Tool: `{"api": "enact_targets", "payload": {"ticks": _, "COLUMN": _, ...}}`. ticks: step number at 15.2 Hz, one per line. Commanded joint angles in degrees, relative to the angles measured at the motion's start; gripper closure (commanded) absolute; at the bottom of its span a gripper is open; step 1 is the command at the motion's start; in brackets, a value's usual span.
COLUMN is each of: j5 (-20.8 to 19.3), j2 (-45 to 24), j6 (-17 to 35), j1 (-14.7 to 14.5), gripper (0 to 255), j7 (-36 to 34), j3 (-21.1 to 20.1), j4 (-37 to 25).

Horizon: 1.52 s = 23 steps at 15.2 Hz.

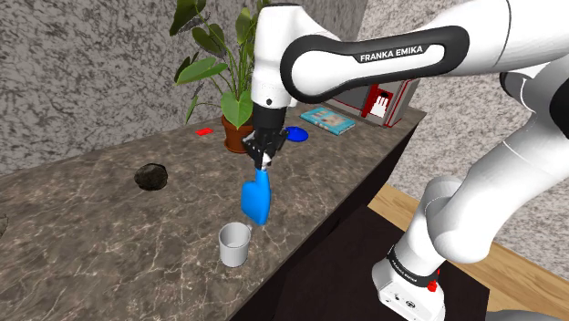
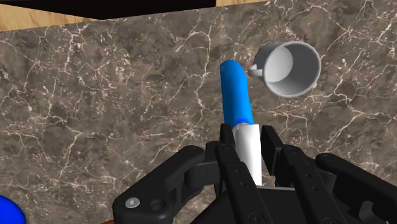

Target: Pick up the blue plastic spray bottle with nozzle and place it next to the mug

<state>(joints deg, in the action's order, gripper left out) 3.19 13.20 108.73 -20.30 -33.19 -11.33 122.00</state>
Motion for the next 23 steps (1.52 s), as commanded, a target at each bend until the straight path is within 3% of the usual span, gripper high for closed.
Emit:
{"api": "enact_targets", "payload": {"ticks": 1, "j5": -0.01, "j2": -0.34, "j6": 1.69, "j1": -0.05, "gripper": 255, "j7": -0.1, "j3": -0.12, "j4": 1.31}}
{"api": "enact_targets", "payload": {"ticks": 13, "j5": -0.25, "j2": -2.92, "j6": 10.92, "j1": -0.12, "gripper": 255, "j7": -0.33, "j3": -0.52, "j4": 7.99}}
{"api": "enact_targets", "payload": {"ticks": 20, "j5": -0.25, "j2": -2.92, "j6": 10.92, "j1": -0.12, "gripper": 255, "j7": -0.33, "j3": -0.52, "j4": 7.99}}
{"api": "enact_targets", "payload": {"ticks": 21, "j5": -0.25, "j2": -2.92, "j6": 10.92, "j1": -0.12, "gripper": 0, "j7": -0.33, "j3": -0.52, "j4": 7.99}}
{"api": "enact_targets", "payload": {"ticks": 23, "j5": -0.25, "j2": -2.92, "j6": 10.92, "j1": -0.12, "gripper": 0, "j7": -0.33, "j3": -0.52, "j4": 7.99}}
